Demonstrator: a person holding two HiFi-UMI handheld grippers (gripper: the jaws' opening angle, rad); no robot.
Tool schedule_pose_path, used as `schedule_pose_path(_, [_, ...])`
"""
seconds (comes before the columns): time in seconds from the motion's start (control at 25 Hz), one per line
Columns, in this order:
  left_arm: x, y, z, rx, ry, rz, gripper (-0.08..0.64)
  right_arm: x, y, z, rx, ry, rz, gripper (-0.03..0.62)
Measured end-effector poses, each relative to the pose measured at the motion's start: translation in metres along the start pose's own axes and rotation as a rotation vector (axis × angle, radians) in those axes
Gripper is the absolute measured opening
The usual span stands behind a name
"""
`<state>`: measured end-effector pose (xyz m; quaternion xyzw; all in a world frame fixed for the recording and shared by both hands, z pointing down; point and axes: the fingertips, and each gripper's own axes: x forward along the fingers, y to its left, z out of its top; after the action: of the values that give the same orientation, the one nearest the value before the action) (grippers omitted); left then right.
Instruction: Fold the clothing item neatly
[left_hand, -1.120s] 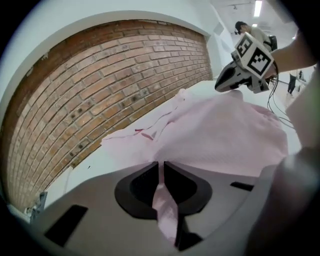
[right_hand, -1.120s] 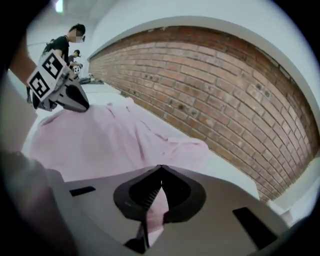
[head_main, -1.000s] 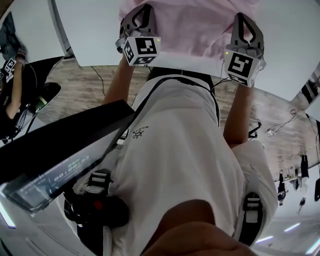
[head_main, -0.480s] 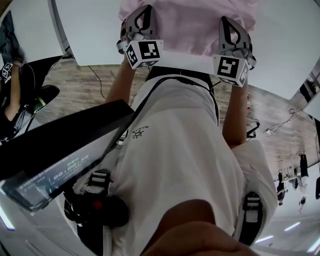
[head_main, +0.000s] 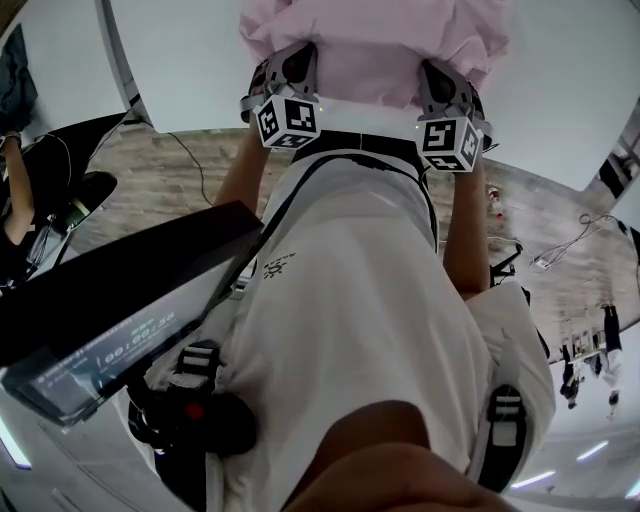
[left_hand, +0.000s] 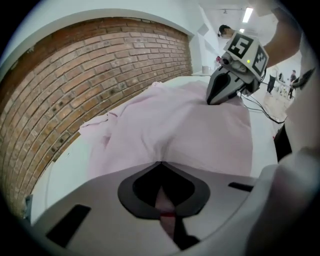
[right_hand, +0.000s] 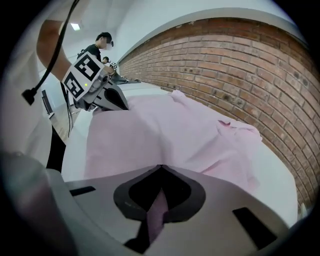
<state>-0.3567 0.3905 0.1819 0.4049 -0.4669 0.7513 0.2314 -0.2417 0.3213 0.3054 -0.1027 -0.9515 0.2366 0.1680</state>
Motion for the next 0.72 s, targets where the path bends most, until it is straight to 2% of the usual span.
schedule_pose_path(0.4, [-0.016, -0.03, -0.023, -0.026, -0.005, -0.063, 0.002, -0.01, 0.029, -0.023, 0.038, 0.003, 0.043, 0.003])
schedule_pose_path(0.52, [-0.021, -0.037, -0.03, -0.001, -0.003, -0.069, 0.002, -0.011, 0.039, -0.027, 0.019, 0.007, 0.062, 0.003])
schedule_pose_path(0.72, [-0.034, -0.055, -0.038, 0.084, 0.058, -0.106, 0.002, -0.016, 0.045, -0.034, -0.004, 0.033, 0.092, 0.003])
